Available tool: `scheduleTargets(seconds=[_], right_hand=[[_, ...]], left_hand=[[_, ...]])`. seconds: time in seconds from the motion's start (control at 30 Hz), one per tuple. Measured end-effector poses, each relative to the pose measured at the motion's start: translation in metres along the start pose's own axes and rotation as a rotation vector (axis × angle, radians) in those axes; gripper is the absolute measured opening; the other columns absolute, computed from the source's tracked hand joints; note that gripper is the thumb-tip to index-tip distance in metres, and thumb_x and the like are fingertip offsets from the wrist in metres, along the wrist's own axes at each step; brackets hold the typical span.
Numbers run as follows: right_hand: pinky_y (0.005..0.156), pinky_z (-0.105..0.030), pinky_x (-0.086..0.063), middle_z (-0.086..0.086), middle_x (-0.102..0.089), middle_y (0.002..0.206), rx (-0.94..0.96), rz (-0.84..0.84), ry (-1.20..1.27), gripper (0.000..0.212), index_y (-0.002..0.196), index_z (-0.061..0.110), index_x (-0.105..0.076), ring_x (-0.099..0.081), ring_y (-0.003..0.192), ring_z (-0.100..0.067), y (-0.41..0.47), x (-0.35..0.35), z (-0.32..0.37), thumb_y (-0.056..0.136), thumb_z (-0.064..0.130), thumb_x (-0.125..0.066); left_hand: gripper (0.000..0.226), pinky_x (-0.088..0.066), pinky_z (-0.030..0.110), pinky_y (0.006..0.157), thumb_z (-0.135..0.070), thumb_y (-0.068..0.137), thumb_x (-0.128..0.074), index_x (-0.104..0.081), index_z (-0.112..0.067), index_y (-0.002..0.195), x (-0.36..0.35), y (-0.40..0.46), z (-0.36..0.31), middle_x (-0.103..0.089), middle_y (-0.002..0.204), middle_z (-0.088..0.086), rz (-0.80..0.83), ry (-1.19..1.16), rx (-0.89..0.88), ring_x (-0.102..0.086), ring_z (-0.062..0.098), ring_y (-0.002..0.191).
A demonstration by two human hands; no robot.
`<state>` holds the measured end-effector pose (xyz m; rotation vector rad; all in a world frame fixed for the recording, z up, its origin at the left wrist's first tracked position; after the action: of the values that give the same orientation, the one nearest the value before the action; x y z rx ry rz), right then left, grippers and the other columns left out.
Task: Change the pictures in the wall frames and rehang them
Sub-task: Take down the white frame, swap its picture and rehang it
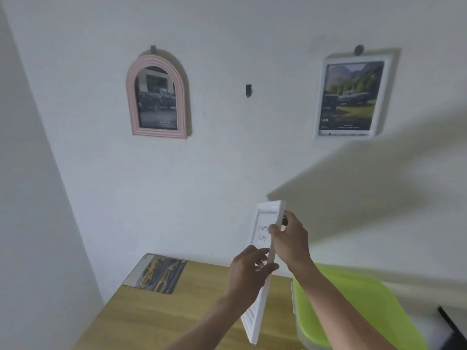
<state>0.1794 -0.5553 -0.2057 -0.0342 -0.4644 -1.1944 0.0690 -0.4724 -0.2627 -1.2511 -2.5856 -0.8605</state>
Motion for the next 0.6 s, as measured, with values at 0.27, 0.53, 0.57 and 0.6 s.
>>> scheduleTargets(seconds=[0.27,0.53,0.57,0.6], right_hand=[[0.097,-0.043,-0.052,0.006,-0.073,0.107,0.032,-0.032,0.325,0.034,0.114,0.023,-0.066,-0.067,0.104,-0.017,0.042,0.059,0.032,0.09,0.002,-0.059],[0.084,-0.029,-0.047,0.003,-0.071,0.103,0.223,-0.049,0.311,0.028,0.111,0.028,-0.067,-0.064,0.103,-0.014,0.082,0.07,0.1,0.094,0.008,-0.058],[0.079,-0.026,-0.045,-0.003,-0.069,0.098,0.249,-0.06,0.299,0.026,0.108,0.029,-0.068,-0.063,0.094,-0.015,0.087,0.07,0.109,0.094,0.008,-0.058],[0.076,-0.027,-0.042,-0.012,-0.066,0.098,0.274,-0.068,0.279,0.023,0.104,0.027,-0.069,-0.059,0.085,-0.018,0.092,0.07,0.118,0.095,0.009,-0.058]], left_hand=[[0.066,-0.039,0.034,0.104,-0.041,0.094,-0.058,-0.033,-0.014,0.149,0.093,0.087,-0.019,-0.04,0.139,0.005,-0.287,0.332,0.036,-0.04,0.02,0.13],[0.016,-0.052,0.035,0.082,-0.026,0.095,-0.06,-0.07,-0.03,0.107,0.167,0.171,-0.058,-0.073,0.09,-0.003,-0.161,0.08,-0.018,-0.065,0.02,0.087],[0.016,-0.052,0.034,0.08,-0.025,0.093,-0.062,-0.072,-0.03,0.105,0.174,0.179,-0.063,-0.074,0.087,-0.006,-0.154,0.038,-0.019,-0.066,0.017,0.084],[0.016,-0.052,0.03,0.076,-0.023,0.092,-0.065,-0.073,-0.03,0.104,0.181,0.187,-0.067,-0.074,0.086,-0.009,-0.15,0.011,-0.019,-0.066,0.013,0.08]])
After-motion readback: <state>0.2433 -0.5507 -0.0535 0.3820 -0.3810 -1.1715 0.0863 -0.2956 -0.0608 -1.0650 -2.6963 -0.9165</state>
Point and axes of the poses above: each hand's wrist, its own y-axis towards the middle knuckle, its own x-axis out of the back of the hand, z = x × y, the point moved 8 cm from there along y, towards the middle knuckle
